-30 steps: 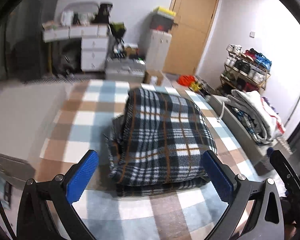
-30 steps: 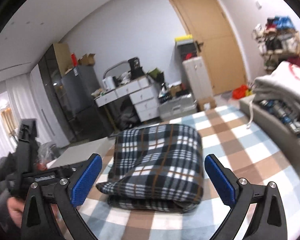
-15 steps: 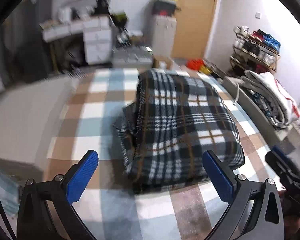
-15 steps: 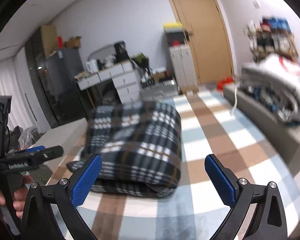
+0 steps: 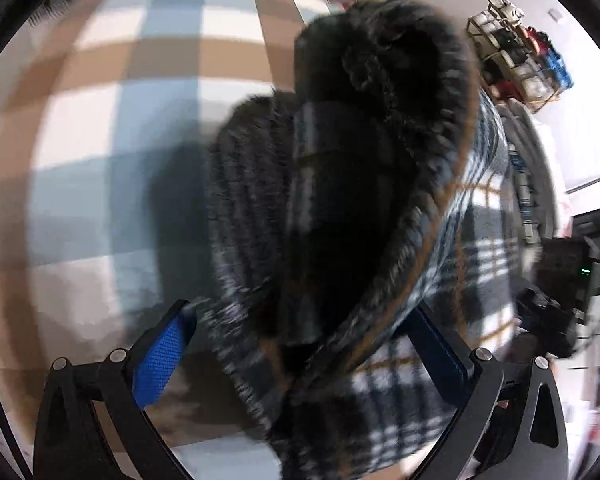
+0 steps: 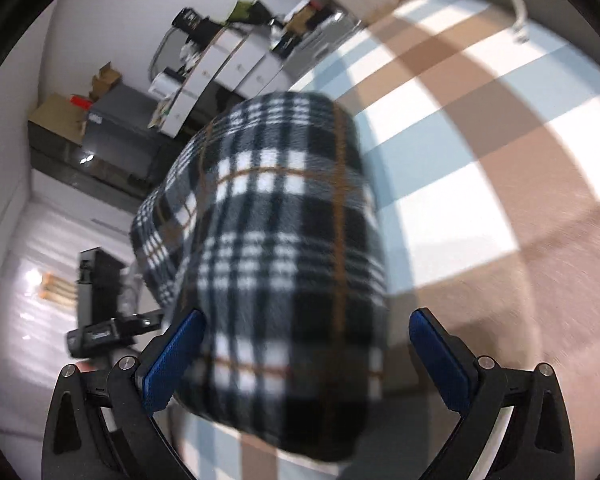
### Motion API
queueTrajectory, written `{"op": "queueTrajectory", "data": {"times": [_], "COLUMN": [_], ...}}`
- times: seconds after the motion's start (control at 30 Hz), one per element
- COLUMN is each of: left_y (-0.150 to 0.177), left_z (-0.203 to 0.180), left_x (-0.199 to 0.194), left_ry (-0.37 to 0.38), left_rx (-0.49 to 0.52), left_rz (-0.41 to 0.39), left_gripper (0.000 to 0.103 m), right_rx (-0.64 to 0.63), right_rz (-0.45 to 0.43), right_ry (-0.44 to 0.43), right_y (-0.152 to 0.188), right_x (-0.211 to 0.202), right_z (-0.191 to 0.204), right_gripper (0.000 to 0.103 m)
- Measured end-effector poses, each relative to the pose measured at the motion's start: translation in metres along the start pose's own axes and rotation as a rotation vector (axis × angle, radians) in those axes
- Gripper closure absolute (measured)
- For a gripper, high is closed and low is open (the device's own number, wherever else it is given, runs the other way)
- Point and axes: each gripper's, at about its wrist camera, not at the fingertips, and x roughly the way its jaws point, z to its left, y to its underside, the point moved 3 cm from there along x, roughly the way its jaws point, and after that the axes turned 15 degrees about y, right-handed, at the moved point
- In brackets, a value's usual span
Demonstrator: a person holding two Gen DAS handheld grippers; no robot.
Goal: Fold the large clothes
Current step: 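Grasp the folded plaid bundle with both grippers and lift it off the bed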
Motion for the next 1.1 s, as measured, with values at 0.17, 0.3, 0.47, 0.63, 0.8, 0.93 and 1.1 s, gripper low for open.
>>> {"op": "queueTrajectory", "data": {"times": [0.17, 0.3, 0.47, 0.63, 0.8, 0.93, 1.1], "left_y": [-0.026, -0.043, -0.058, -0.068, -0.064, -0.07, -0.081], "left_z": [0.01, 0.011, 0.01, 0.013, -0.013, -0.05, -0.092], "left_x": [0.017, 0.027, 0.041, 0.042, 0.038, 0.049, 0.08], "left_ry": [0.121, 0.191, 0.211, 0.233, 0.218, 0.226, 0.264], "left_rx": [-0.047, -0.035, -0.012, 0.002, 0.089, 0.155, 0.203], "left_rz": [0.114, 0.177, 0.207, 0.184, 0.166, 0.182, 0.204], "left_gripper": [0.002, 0.002, 0.002, 0.008, 0.009, 0.009, 0.009], "right_rx": [-0.007, -0.02, -0.045, -0.081, -0.144, -0.162, -0.184], "right_rz": [0.128, 0.203, 0.278, 0.283, 0.154, 0.106, 0.013], "right_ry": [-0.069, -0.085, -0.112, -0.102, -0.062, -0.043, -0.032], "right_y": [-0.013, -0.016, -0.023, -0.025, -0.018, -0.013, -0.022], "right_x": [0.016, 0.025, 0.039, 0.042, 0.017, -0.006, -0.056], "right_z": [0.004, 0.007, 0.009, 0.017, 0.035, 0.039, 0.031], "right_gripper": [0.0, 0.0, 0.0, 0.0, 0.018, 0.022, 0.025]}}
